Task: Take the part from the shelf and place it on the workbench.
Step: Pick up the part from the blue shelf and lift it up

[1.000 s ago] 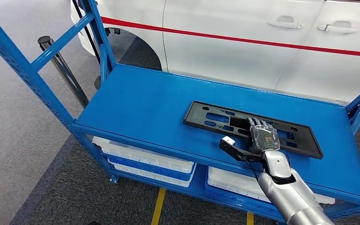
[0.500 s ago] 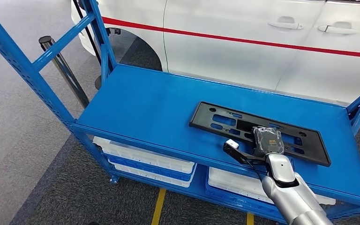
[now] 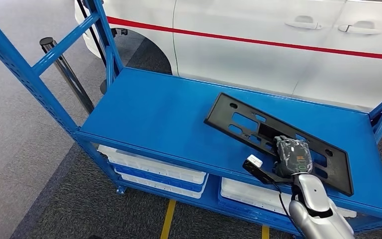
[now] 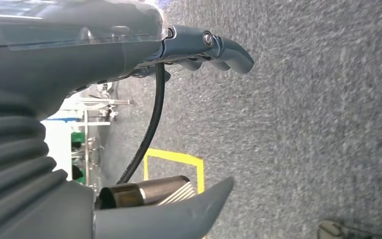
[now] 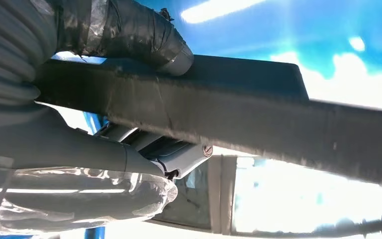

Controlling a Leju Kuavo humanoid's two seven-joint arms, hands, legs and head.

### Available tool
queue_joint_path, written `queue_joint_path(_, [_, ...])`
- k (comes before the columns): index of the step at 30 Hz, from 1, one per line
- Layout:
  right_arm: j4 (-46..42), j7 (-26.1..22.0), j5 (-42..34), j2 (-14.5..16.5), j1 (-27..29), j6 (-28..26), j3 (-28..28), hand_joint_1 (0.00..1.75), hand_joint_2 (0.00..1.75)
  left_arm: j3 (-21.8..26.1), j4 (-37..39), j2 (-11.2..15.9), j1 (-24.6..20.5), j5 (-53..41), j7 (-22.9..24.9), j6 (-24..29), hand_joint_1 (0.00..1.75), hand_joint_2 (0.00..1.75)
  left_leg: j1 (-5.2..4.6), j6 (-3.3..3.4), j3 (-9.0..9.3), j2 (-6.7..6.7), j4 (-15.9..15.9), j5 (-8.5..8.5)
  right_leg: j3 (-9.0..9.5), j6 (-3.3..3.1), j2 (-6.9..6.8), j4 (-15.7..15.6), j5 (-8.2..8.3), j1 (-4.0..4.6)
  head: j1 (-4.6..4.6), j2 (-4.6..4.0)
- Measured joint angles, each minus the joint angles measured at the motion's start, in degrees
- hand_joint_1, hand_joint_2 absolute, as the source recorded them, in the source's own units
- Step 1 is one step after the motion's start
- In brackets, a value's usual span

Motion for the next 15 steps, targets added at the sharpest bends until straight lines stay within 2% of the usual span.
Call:
queue_joint_path(4, [-14.7, -2.6, -6.0, -4.2, 3.4, 1.0, -4.0, 1.75, 1.75, 0.2, 0.0, 0.0, 0.0, 0.0, -0.1, -0.4, 0.00, 1.75, -0.06, 0.10, -0.17, 0.01, 0.1, -0.06, -0.15, 0.04, -0.02, 0.0, 0.02, -0.09, 0.01, 0.00])
queue_joint_path(9, [-31.2, -5.4, -8.7, -10.7, 6.0, 2.8, -9.3, 1.75, 1.75, 0.9, 0.0, 0.0, 0.2, 0.0, -0.2, -0.3, 0.00, 1.75, -0.25, 0.40, -0.31, -0.02, 0.4, -0.20, -0.23, 0.32, -0.04, -0.1, 0.10, -0.34, 0.00, 0.00])
queue_joint_path(13, [-40.0, -6.9, -9.3, -15.3, 7.5, 3.2, -13.4, 1.75, 1.75, 1.0, 0.0, 0.0, 0.1, 0.0, -0.4, -0.2, 0.00, 1.75, -0.31, 1.02, -0.27, -0.03, 0.2, 0.38, -0.15, 1.06, 0.00, -0.3, 0.50, -0.48, 0.00, 0.00])
queue_joint_path(14, [-41.7, -7.1, -9.3, -16.4, 7.9, 3.2, -14.3, 1.75, 1.75, 1.0, 0.0, 0.0, 0.1, -0.1, -0.4, -0.2, 0.00, 1.75, -0.16, 1.30, -0.10, 0.07, -0.3, 0.88, -0.22, 1.33, 0.01, -0.2, 0.27, -0.50, 0.01, 0.00])
queue_joint_path(15, [-43.2, -7.3, -9.3, -17.5, 8.1, 3.3, -15.0, 1.75, 1.75, 1.0, 0.0, -0.1, 0.0, -0.1, -0.4, -0.2, 0.00, 1.75, 0.04, 1.63, -0.01, 0.18, -0.8, 1.38, -0.59, 1.59, 0.01, 0.6, -0.65, -0.51, 0.01, 0.00])
